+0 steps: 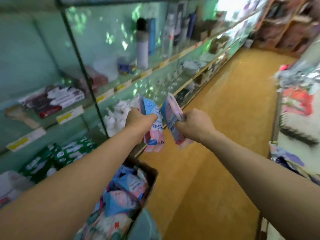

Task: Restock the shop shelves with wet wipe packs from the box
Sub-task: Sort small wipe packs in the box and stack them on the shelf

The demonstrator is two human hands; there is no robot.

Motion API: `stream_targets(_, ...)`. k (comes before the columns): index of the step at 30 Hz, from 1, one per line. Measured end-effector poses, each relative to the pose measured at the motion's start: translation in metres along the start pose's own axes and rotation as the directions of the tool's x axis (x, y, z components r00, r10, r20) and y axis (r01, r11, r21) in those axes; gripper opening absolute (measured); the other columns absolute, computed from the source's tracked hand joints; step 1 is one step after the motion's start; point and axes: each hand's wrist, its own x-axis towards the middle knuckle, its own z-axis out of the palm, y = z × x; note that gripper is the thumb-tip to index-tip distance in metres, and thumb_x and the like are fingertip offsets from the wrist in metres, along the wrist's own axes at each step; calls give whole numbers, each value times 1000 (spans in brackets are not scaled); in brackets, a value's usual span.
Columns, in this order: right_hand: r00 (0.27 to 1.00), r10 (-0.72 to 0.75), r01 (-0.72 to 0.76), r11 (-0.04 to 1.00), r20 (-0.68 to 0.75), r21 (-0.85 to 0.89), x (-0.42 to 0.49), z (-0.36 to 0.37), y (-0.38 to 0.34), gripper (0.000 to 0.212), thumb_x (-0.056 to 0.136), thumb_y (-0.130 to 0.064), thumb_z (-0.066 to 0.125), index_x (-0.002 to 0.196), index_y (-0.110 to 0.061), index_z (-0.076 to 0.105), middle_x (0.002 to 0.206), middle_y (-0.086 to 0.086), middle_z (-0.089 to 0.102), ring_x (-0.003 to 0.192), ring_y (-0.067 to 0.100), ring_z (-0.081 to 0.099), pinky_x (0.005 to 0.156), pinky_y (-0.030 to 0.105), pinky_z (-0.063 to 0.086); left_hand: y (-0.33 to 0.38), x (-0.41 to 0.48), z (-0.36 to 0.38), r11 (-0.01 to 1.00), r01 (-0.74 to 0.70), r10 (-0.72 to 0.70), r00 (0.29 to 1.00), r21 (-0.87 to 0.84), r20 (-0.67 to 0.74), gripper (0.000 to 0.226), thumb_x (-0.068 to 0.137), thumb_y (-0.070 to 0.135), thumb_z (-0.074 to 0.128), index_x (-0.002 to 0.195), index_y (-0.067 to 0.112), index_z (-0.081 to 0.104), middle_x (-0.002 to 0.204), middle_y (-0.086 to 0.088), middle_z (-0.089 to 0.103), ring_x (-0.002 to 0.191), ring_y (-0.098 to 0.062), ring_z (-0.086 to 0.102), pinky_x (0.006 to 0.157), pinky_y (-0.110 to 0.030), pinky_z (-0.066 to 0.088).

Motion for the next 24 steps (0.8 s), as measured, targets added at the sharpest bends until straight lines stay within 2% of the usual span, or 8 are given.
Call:
stream_targets(3, 993, 52, -54, 998, -105, -15, -13, -58, 29, 25, 82, -17, 53, 59, -13, 46, 43, -3, 46, 38, 12, 44, 36, 21, 25, 53, -18, 42, 994, -106, 105, 991, 7, 85, 30, 81, 14, 65, 110, 8, 63, 101, -8, 70, 82, -21, 67, 56, -24, 49)
stream_targets(9, 930, 140, -167, 985, -339, -51, -52, -174, 108, 22, 80, -18, 58, 62, -8, 50, 52, 4, 49, 55, 26, 51, 42, 25, 31, 155, -70, 141, 955, -298, 286, 919, 0, 271, 29, 80, 17, 65, 106, 7, 61, 97, -8, 68, 82, -23, 68, 66, -30, 55)
stream_targets(12, 879, 162, -221, 972, -448, -82, -79, -229, 149, 20, 79, -19, 59, 65, -6, 52, 57, 8, 47, 60, 29, 48, 46, 27, 31, 201, -105, 191, 932, -358, 350, 862, -46, 367, 28, 80, 18, 65, 106, 9, 60, 96, -10, 69, 82, -26, 69, 76, -43, 59)
stream_targets(15, 824, 197, -291, 952, -531, -98, -110, -280, 185, 21, 79, -19, 59, 65, -5, 53, 60, 11, 49, 62, 31, 50, 48, 28, 33, 239, -143, 238, 908, -412, 400, 803, -74, 442, 28, 76, 22, 65, 101, 12, 60, 94, -13, 71, 81, -30, 70, 74, -50, 59)
stream_targets(19, 732, 238, -383, 919, -639, -97, -148, -336, 227, 18, 78, -18, 58, 66, -6, 53, 60, 10, 45, 59, 28, 44, 48, 28, 32, 279, -191, 297, 864, -488, 479, 717, -127, 506, 26, 79, 21, 66, 101, 10, 60, 97, -14, 69, 79, -29, 69, 66, -40, 57)
stream_targets(21, 687, 256, -429, 898, -680, -96, -167, -359, 243, 17, 80, -20, 59, 71, -6, 55, 60, 8, 44, 59, 26, 42, 48, 27, 30, 297, -213, 323, 846, -504, 510, 673, -172, 536, 25, 79, 21, 66, 99, 9, 60, 98, -15, 70, 82, -30, 70, 72, -47, 58)
stream_targets(24, 621, 283, -489, 869, -731, -79, -195, -392, 262, 26, 81, -20, 58, 63, -8, 45, 60, 6, 42, 57, 25, 43, 45, 26, 28, 326, -247, 356, 808, -537, 568, 597, -243, 567, 27, 75, 23, 69, 96, 7, 63, 95, -15, 71, 80, -31, 71, 72, -53, 58)
